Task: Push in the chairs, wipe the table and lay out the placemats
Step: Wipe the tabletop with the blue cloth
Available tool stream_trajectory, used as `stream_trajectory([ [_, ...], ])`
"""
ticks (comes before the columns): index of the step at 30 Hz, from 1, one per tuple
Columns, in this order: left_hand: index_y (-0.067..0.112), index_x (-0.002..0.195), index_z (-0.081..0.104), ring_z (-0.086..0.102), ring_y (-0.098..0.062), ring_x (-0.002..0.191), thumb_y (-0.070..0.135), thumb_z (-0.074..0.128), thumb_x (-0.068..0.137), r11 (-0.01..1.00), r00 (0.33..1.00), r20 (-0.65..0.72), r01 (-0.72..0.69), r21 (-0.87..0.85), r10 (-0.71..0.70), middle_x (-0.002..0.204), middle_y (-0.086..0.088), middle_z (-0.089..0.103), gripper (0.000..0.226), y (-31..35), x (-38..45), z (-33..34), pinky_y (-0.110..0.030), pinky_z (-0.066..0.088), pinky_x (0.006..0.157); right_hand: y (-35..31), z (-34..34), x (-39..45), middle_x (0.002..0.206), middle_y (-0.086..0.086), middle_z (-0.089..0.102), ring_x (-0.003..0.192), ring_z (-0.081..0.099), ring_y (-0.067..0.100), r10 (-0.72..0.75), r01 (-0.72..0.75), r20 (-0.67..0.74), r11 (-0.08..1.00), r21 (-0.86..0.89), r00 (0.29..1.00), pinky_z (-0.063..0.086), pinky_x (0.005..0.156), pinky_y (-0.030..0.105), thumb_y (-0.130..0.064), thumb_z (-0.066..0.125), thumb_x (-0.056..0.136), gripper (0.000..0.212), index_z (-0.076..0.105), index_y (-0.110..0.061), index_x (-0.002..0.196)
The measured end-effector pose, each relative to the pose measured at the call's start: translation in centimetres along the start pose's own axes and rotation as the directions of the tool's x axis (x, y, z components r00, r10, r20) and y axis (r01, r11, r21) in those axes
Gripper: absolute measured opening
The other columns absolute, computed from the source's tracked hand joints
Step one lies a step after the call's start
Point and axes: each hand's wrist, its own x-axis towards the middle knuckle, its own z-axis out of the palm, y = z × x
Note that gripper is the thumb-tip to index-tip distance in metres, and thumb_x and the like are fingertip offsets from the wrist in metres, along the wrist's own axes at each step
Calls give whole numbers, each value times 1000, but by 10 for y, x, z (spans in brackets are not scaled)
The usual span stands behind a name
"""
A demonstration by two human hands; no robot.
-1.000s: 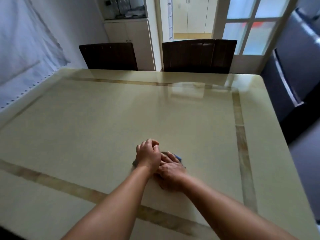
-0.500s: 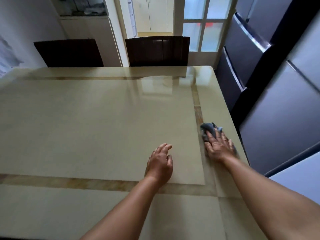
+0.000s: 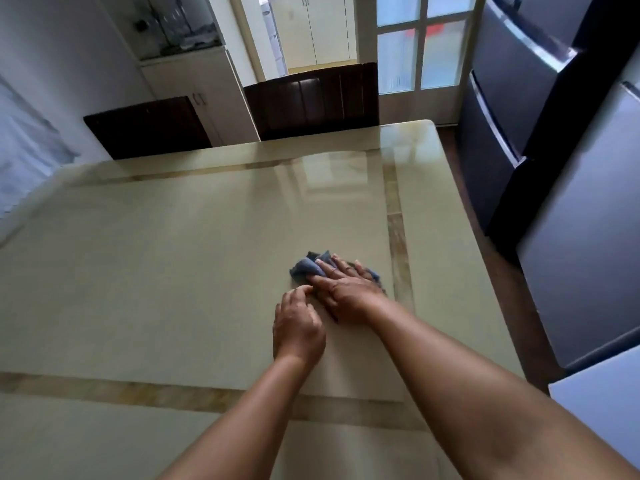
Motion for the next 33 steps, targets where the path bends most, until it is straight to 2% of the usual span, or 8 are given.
stream_trajectory([
  [5, 11, 125, 51, 43, -26, 121, 2, 38, 89, 1000, 1000, 12, -4, 30, 3, 130, -10, 52, 39, -5, -1, -1, -29, 28, 104, 76, -32, -13, 160, -6, -11, 147, -11, 22, 358, -351, -106, 933, 77, 928, -7, 117, 44, -44, 22, 100, 51, 12, -36, 150],
  [10, 12, 125, 51, 41, -25, 123, 2, 39, 89, 995, 992, 83, -100, 23, 97, 131, -9, 52, 40, -4, -19, -2, -26, 25, 104, 75, -12, -84, 160, -5, -12, 147, -8, 20, 484, -480, -162, 875, 67, 860, -6, 117, 42, -40, 21, 101, 52, 8, -35, 151],
  [15, 15, 130, 49, 38, -22, 128, 8, 39, 92, 973, 951, 206, -226, -43, 230, 136, -6, 50, 40, 13, -53, -2, -28, 25, 108, 1, 39, -159, 159, -6, -16, 147, -13, 19, 421, -415, -142, 907, 73, 896, -9, 117, 41, -42, 20, 100, 53, 5, -34, 151],
  [19, 15, 131, 48, 37, -24, 129, 10, 39, 92, 947, 871, 373, -307, -95, 319, 137, -8, 49, 40, 22, -93, -7, -29, 24, 110, -32, 72, -222, 159, -11, -12, 147, -11, 15, 369, -361, -105, 928, 87, 923, -10, 115, 35, -60, -3, 79, 73, 6, -41, 149],
  [25, 18, 131, 49, 43, -21, 127, 11, 37, 93, 902, 723, 546, -394, -176, 423, 136, -5, 50, 40, 20, -145, -23, -33, 33, 110, -23, 73, -298, 161, -2, 5, 148, 9, 19, 695, -658, -253, 719, 224, 673, 12, 117, 32, -32, 26, 100, 50, 20, -33, 149],
  [29, 18, 131, 47, 50, -21, 122, 14, 40, 93, 890, 652, 609, -379, -254, 451, 135, -6, 51, 38, 38, -177, -23, -36, 38, 108, -48, 55, -323, 158, 5, 20, 140, 31, 26, 772, -612, -343, 634, 472, 535, 23, 112, 27, -13, 39, 100, 47, 36, -24, 145],
  [31, 17, 130, 47, 54, -26, 117, 19, 42, 93, 899, 650, 621, -313, -307, 438, 130, -11, 55, 37, 53, -188, -21, -39, 41, 104, -58, 44, -330, 155, 3, 28, 136, 37, 25, 705, -526, -454, 709, 469, 545, 24, 110, 22, -9, 42, 98, 47, 40, -22, 143],
  [33, 15, 128, 47, 57, -31, 112, 26, 45, 93, 898, 664, 612, -242, -369, 430, 121, -15, 61, 36, 66, -191, -18, -41, 44, 100, -71, 34, -327, 146, -6, 36, 128, 40, 13, 616, -417, -530, 787, 456, 583, 19, 98, -1, -4, 42, 97, 48, 42, -20, 142],
])
